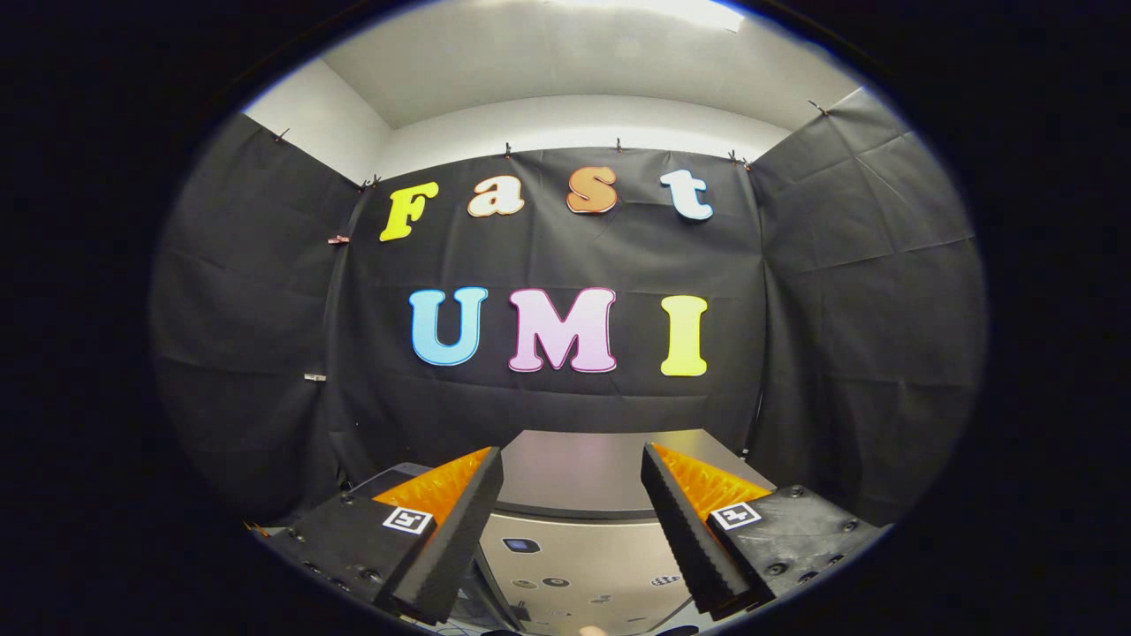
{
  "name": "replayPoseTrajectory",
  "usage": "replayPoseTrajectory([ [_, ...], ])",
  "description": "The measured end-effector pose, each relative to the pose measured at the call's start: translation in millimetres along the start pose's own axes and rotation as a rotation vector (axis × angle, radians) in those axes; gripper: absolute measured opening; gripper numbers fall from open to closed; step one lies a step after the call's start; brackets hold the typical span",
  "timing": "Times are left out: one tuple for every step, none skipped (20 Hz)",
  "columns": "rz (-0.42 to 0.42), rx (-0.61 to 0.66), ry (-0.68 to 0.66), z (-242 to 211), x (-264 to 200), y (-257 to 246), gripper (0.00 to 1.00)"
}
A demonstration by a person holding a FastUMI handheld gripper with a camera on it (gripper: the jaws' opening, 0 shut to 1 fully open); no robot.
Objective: Put the clothes into the washing machine and then close the washing machine lid.
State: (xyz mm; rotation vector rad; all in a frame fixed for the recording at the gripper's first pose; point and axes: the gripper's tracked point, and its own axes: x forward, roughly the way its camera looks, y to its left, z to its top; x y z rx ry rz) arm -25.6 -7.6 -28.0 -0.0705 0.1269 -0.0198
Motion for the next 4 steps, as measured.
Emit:
replayPoseTrajectory([
  [0.002,-0.002,-0.001,-0.3,-0.6,1.8,0.98],
  [0.004,-0.004,-0.001,0.7,-1.5,2.4,0.98],
  [0.005,-0.005,-0.002,1.3,-2.2,3.3,0.98],
  [0.006,-0.005,-0.002,1.1,-2.6,3.5,0.98],
])
